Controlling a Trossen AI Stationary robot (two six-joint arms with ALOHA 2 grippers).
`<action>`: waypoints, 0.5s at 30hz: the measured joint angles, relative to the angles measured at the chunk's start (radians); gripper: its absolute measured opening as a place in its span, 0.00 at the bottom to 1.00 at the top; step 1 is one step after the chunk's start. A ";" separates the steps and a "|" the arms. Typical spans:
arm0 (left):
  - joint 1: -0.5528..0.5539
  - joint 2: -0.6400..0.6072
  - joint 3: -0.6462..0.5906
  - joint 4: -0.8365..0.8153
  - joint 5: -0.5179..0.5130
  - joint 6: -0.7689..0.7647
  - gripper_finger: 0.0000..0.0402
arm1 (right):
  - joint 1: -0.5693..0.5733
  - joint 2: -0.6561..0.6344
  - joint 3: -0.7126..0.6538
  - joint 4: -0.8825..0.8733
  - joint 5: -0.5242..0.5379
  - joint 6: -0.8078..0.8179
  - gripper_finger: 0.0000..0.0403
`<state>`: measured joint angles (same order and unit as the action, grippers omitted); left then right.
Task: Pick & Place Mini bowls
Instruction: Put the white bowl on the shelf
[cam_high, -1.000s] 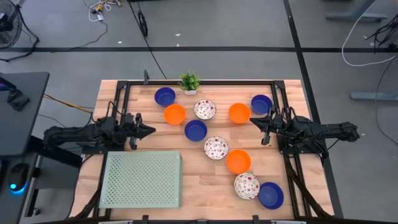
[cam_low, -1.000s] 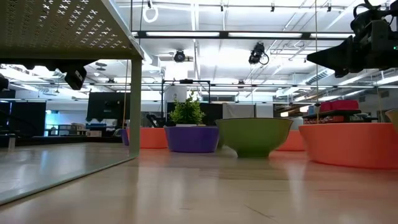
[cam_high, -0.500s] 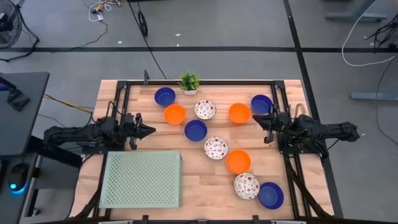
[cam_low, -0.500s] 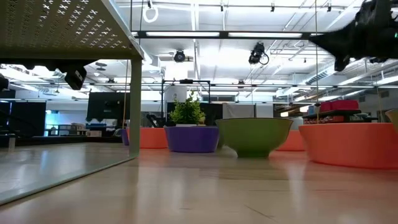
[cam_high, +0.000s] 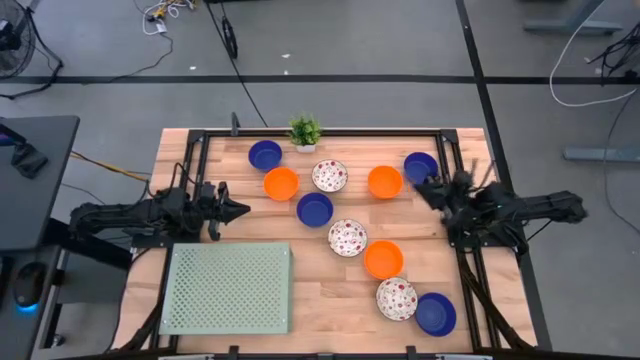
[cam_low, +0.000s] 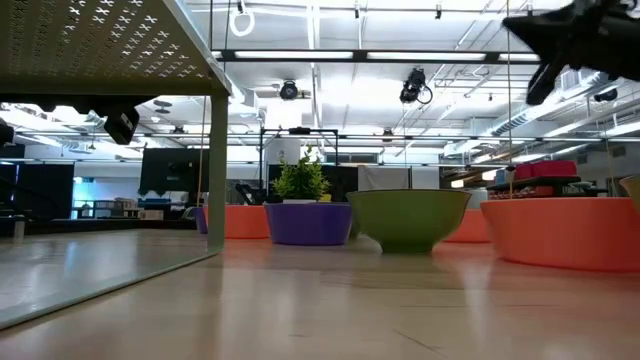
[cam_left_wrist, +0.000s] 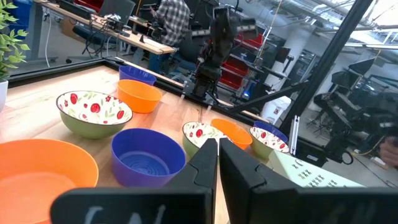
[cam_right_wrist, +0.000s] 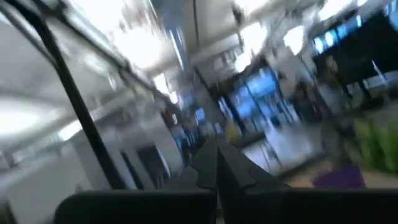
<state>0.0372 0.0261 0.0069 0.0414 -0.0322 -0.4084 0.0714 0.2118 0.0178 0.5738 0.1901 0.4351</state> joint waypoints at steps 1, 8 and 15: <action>0.000 0.000 0.000 0.000 0.000 0.000 0.05 | 0.007 0.052 0.000 0.016 -0.007 -0.010 0.01; 0.000 0.000 0.000 0.000 0.000 0.000 0.05 | 0.091 0.431 0.160 0.007 -0.102 -0.123 0.01; 0.000 0.000 0.000 0.000 0.000 0.000 0.05 | 0.179 0.766 0.454 -0.347 -0.104 -0.182 0.08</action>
<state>0.0372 0.0261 0.0071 0.0414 -0.0322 -0.4084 0.2501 0.9778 0.4722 0.2269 0.0861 0.2531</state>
